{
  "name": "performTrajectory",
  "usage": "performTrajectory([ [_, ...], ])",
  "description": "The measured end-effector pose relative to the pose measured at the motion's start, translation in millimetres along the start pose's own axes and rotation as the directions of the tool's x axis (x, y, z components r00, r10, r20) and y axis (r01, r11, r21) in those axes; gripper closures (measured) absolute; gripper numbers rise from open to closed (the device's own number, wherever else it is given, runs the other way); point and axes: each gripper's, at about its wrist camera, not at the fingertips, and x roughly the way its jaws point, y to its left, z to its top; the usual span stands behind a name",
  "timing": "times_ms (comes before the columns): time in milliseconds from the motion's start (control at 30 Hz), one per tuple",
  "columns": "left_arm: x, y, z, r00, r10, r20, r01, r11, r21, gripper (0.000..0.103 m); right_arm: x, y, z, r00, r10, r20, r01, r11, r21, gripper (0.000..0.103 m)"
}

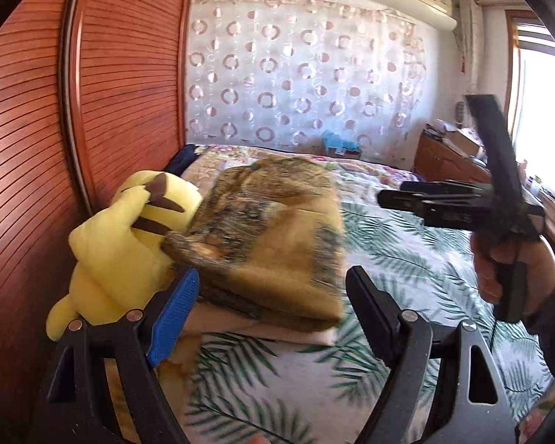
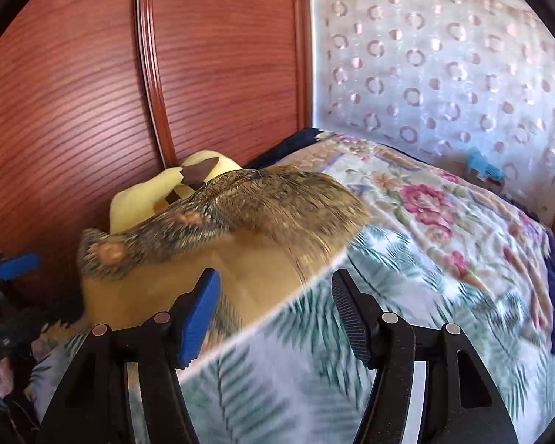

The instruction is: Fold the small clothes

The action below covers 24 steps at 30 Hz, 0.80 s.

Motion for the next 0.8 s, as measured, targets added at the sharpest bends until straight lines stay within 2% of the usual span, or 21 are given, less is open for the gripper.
performTrajectory([
  [267,-29.3,-50.6,-4.1,0.997,-0.075,0.022,0.073,0.996,0.058,0.021,-111.7,13.8,-59.6,0.997,-0.055,0.053,0.052,0.997,0.059,0.037],
  [500,-53.6,-94.6,-8.1,0.992,-0.121,0.026,0.118,0.987,0.108,0.021,-208.9,26.7,-107.9,0.981,-0.168,0.100,0.157,0.982,0.108,0.023],
  [567,-63.3,-108.2,-11.8,0.992,-0.122,0.029,0.118,0.986,0.120,0.021,-238.3,35.0,-121.2,0.976,-0.182,0.119,0.168,0.979,0.119,0.022],
  [700,-81.9,-129.9,-11.7,0.988,-0.148,0.047,0.140,0.980,0.139,0.021,-279.6,48.7,-137.8,0.956,-0.256,0.141,0.230,0.957,0.176,0.022],
  [800,-91.9,-140.8,-6.6,0.984,-0.165,0.062,0.155,0.977,0.146,0.021,-308.1,57.6,-148.2,0.931,-0.324,0.168,0.286,0.933,0.218,0.022],
])
